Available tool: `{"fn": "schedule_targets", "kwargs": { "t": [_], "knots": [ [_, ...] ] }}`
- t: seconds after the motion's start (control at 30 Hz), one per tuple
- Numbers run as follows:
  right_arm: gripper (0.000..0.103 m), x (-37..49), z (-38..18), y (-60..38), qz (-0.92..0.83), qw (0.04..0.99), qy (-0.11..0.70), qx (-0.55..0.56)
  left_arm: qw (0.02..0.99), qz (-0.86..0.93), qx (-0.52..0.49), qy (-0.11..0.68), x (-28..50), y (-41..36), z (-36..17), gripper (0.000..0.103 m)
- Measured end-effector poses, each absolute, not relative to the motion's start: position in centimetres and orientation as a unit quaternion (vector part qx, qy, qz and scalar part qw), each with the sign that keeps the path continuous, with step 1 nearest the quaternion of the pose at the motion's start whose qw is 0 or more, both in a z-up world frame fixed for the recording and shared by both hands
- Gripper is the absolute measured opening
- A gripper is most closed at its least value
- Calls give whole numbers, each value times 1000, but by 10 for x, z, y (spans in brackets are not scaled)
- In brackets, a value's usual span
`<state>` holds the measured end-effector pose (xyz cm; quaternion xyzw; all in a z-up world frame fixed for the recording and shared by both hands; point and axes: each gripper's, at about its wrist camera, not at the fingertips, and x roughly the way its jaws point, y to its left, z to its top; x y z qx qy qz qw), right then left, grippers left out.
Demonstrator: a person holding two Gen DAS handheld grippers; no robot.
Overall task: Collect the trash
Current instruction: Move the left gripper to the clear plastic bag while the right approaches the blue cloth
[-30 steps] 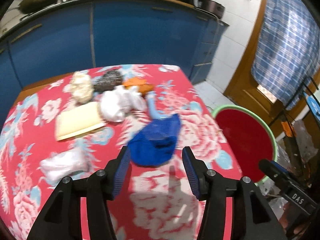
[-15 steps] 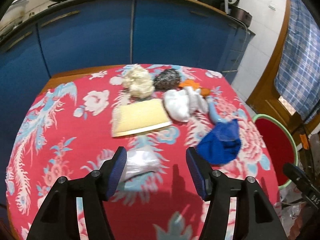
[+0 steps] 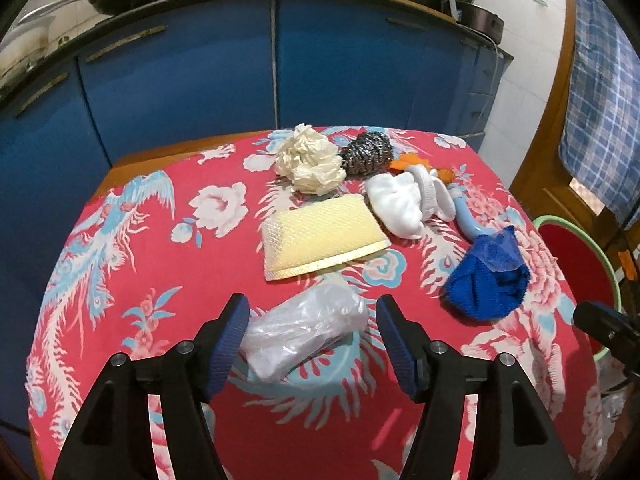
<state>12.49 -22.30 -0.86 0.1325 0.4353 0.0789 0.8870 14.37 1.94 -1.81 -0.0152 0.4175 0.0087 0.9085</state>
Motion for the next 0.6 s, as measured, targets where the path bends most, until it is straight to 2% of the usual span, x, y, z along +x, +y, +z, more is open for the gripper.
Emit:
{"fn": "schedule_targets", "kwargs": {
  "t": [0.43,0.6],
  "knots": [
    [77,158,-22,-185,97,874,461,119,894,0,-94,438,150,56,-41,67],
    [77,169,-26,-174,97,874,464,110,895,-13,-103,433,149,56,-44,60]
  ]
}}
